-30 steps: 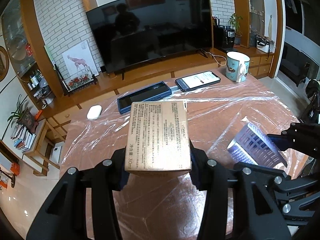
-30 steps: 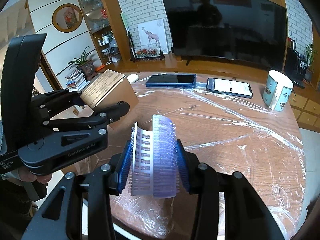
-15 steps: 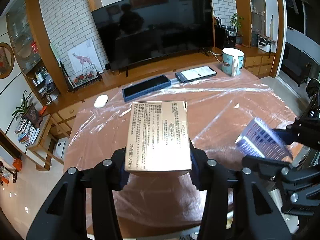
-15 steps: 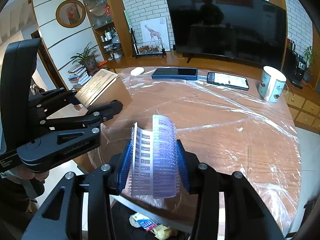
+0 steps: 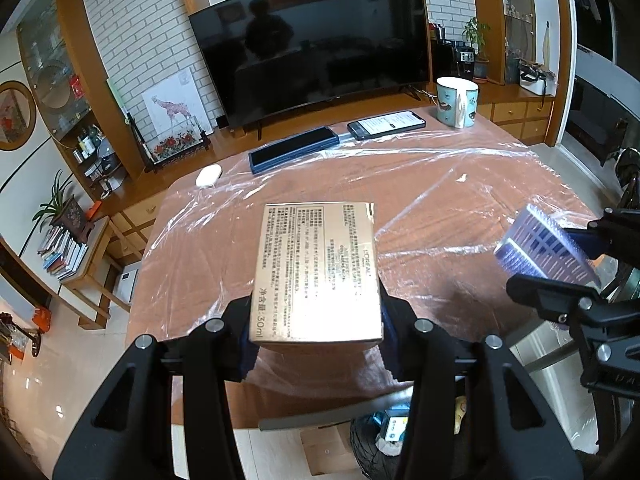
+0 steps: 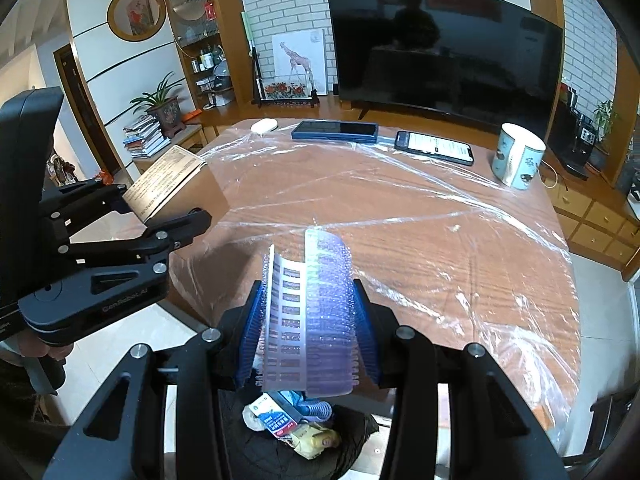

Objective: Collect trash
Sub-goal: 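Carry the cardboard box and mesh curler in both tools over the black bin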

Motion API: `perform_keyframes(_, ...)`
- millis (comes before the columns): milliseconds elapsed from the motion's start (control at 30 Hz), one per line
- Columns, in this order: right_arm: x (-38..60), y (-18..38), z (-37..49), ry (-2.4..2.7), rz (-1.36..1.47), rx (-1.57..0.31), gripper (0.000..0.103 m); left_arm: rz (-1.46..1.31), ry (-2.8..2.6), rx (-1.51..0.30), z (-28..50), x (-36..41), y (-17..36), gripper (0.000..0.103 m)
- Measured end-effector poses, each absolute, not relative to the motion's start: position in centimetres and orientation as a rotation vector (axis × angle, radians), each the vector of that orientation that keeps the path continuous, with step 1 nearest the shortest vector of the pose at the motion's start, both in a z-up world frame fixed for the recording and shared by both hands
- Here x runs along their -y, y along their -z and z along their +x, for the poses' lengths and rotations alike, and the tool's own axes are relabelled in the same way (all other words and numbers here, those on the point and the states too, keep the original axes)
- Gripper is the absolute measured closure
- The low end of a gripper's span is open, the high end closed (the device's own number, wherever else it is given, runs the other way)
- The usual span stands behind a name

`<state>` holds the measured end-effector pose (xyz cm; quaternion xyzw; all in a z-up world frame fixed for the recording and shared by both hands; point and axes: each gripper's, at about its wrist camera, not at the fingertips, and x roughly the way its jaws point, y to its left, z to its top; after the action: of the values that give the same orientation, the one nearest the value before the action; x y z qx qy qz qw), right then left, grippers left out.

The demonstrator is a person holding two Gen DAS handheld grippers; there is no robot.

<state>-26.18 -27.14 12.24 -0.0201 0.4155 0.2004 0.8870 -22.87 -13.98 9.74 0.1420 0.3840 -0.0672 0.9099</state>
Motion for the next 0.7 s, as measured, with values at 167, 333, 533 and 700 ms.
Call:
perform_keyframes(167, 27.1, -12.2, -27.4, -0.383, -0.106, -0.863, 0.061, 0.299, 0.138, -0.798, -23.9, 14.2, -9.5, 0.054)
perform_keyframes(333, 27.2, -12.2, -28.6, -0.365, -0.157, -0.859, 0.061, 0.304, 0.135, -0.808, -25.3, 14.4, -9.0, 0.054)
perform_keyframes(533, 27.0, -11.9, -30.0, -0.363, -0.219, -0.857, 0.061, 0.308, 0.143, -0.820, -26.8, 14.6, -8.2, 0.054)
perform_keyframes(700, 26.7, -11.6, -31.1, -0.371, -0.248, -0.857, 0.061, 0.309, 0.153, -0.843, -28.0, 14.6, -7.5, 0.054)
